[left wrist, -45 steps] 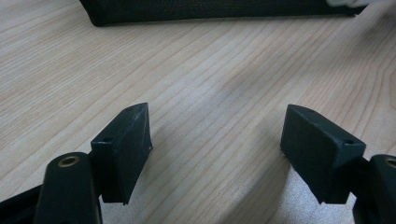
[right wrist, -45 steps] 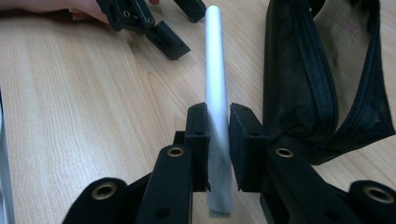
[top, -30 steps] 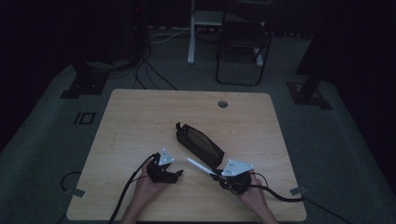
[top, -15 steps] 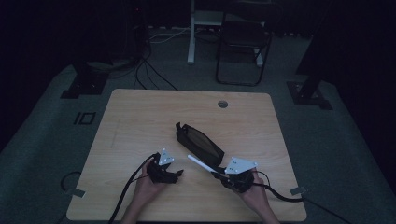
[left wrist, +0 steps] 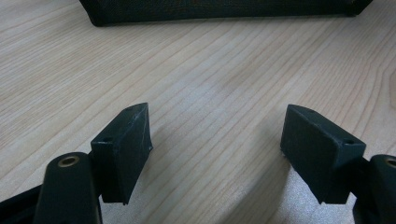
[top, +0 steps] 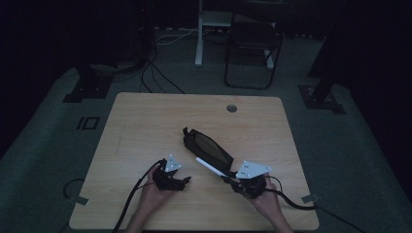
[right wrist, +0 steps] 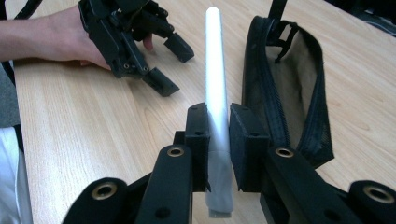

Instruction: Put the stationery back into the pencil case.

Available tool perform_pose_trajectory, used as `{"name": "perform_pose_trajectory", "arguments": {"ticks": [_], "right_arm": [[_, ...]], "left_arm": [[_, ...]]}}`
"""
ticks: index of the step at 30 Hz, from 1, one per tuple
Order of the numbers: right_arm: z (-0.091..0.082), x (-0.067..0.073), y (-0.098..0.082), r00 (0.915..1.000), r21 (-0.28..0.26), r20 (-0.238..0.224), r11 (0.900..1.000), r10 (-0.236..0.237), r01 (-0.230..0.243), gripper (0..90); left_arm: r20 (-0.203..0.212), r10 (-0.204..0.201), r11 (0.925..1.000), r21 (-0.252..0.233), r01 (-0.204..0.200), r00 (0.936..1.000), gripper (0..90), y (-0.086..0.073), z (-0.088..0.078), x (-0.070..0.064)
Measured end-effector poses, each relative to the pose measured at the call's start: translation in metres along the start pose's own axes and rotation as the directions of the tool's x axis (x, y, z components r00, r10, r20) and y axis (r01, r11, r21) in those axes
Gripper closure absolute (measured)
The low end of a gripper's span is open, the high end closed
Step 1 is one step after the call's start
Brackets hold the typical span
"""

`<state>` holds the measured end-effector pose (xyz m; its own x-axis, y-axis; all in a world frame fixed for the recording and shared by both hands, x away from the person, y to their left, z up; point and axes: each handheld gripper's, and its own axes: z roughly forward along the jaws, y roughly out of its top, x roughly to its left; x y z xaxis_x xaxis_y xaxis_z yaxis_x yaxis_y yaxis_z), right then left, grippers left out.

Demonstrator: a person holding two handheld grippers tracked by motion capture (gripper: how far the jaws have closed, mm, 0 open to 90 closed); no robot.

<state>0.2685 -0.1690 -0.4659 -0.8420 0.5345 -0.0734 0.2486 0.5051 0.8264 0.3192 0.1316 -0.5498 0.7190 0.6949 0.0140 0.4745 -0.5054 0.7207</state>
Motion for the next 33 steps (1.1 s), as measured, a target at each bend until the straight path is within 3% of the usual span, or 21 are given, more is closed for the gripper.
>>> {"name": "perform_pose_trajectory", "arguments": {"ticks": [33], "right_arm": [[-0.008, -0.011, 0.021, 0.9996, -0.028, 0.022, 0.999, 0.016, -0.016, 78.8]], "left_arm": [[0.001, 0.000, 1.0000, -0.001, 0.000, 1.0000, 25.0, 0.000, 0.000, 0.000]]}}
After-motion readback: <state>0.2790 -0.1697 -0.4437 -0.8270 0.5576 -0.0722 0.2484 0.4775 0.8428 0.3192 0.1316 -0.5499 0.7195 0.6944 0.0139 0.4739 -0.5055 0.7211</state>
